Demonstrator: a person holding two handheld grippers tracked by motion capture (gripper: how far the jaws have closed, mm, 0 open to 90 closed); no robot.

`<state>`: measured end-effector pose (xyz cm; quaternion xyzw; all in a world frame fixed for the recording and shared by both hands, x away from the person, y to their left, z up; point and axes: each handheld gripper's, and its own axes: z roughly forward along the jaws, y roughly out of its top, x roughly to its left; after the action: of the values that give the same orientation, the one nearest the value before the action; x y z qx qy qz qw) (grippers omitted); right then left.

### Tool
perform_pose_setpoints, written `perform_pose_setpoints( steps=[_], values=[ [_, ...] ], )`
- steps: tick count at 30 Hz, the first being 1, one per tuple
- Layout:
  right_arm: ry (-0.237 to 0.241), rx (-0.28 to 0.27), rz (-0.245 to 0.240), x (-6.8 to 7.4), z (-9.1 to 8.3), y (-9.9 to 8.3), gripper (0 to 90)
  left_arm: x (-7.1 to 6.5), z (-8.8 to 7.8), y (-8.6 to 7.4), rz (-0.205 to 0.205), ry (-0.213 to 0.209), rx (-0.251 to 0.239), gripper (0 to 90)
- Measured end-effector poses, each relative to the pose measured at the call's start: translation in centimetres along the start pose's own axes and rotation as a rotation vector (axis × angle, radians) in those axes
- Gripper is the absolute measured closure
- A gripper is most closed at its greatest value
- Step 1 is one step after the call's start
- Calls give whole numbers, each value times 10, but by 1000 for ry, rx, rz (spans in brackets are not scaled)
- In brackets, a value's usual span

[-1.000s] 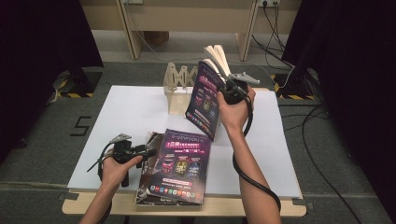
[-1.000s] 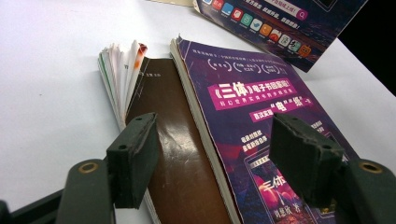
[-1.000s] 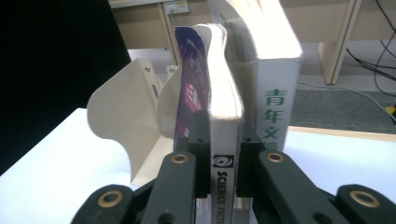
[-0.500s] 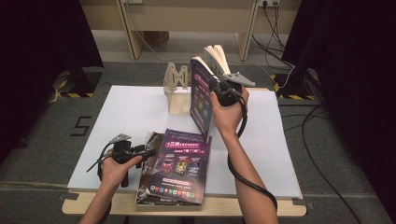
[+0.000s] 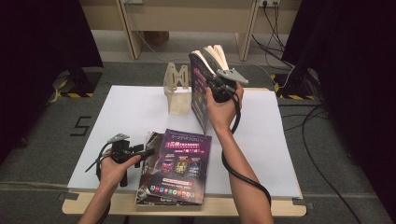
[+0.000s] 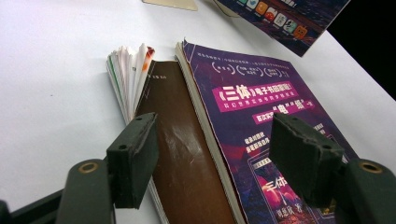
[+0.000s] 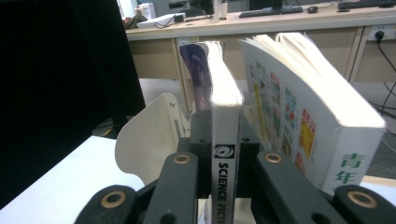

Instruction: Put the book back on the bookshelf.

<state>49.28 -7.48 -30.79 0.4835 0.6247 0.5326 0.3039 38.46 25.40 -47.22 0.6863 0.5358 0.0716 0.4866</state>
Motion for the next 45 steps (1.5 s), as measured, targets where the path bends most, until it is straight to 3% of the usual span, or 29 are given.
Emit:
perform_pose_setpoints(
  steps=[20,30,35,45],
  values=[
    [-23,-45,0,2,28,-5,833,1,2,-1,0,-2,8,319],
    [-42,-58,-41,4,40,-13,832,2,2,-2,-1,-1,9,318],
    [-42,-70,-54,5,37,-16,830,2,1,-2,-1,-1,8,319],
    [-41,-22,-61,2,28,-19,820,0,2,-2,1,-4,8,319]
  ],
)
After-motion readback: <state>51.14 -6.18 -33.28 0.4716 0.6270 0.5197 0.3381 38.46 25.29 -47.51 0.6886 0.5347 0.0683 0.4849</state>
